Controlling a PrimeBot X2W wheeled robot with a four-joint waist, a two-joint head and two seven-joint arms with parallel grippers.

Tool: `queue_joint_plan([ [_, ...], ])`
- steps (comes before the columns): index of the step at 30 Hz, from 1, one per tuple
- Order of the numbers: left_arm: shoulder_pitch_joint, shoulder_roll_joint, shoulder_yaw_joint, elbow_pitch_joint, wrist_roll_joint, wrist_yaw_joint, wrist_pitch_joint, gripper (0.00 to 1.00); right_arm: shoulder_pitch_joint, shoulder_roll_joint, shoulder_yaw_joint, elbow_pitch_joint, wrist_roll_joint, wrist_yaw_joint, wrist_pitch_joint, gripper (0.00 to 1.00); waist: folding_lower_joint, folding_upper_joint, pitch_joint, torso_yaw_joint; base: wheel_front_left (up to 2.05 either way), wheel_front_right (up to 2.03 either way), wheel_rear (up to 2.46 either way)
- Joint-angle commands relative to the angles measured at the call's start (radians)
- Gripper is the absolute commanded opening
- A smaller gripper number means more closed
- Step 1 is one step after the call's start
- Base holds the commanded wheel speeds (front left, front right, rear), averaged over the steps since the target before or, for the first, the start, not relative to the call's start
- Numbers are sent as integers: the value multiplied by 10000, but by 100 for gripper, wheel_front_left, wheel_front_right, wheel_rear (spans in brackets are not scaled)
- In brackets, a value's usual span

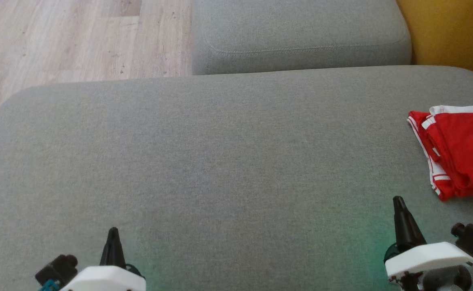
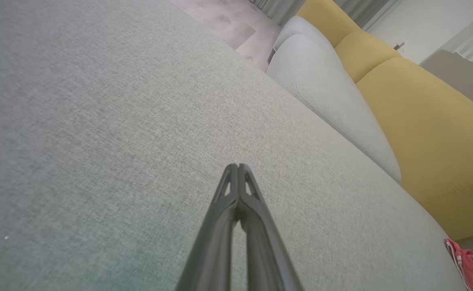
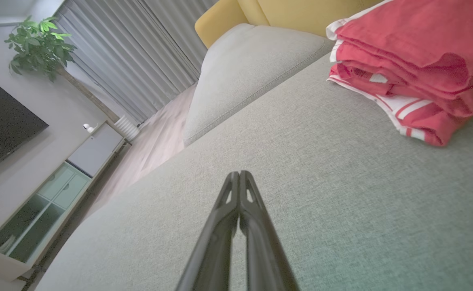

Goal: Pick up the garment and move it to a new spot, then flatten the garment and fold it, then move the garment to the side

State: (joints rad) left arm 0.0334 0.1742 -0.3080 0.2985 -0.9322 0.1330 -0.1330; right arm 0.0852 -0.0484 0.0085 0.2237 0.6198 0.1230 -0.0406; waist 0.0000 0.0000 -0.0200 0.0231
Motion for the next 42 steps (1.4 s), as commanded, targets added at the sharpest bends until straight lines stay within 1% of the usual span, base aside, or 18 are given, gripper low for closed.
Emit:
queue_joint_plan([
  [1,-562,12,373,-329,-203,-107,44,0,-612,-189,-11,-271,321,32,91,0,0,0,4,-3,0,0,0],
  [2,-582,-16,464,-335,-366,-169,101,0,-643,-194,-28,-260,565,33,116,0,0,0,9,-9,0,0,0],
  [21,-776,-287,1330,-386,-1909,-756,641,0,-940,-229,-205,-155,2871,43,368,0,0,0,62,-62,0,0,0],
  [42,-983,-579,2250,-434,-3523,-1372,1216,0,-1254,-245,-421,-41,5270,54,657,0,0,0,118,-117,0,0,0],
])
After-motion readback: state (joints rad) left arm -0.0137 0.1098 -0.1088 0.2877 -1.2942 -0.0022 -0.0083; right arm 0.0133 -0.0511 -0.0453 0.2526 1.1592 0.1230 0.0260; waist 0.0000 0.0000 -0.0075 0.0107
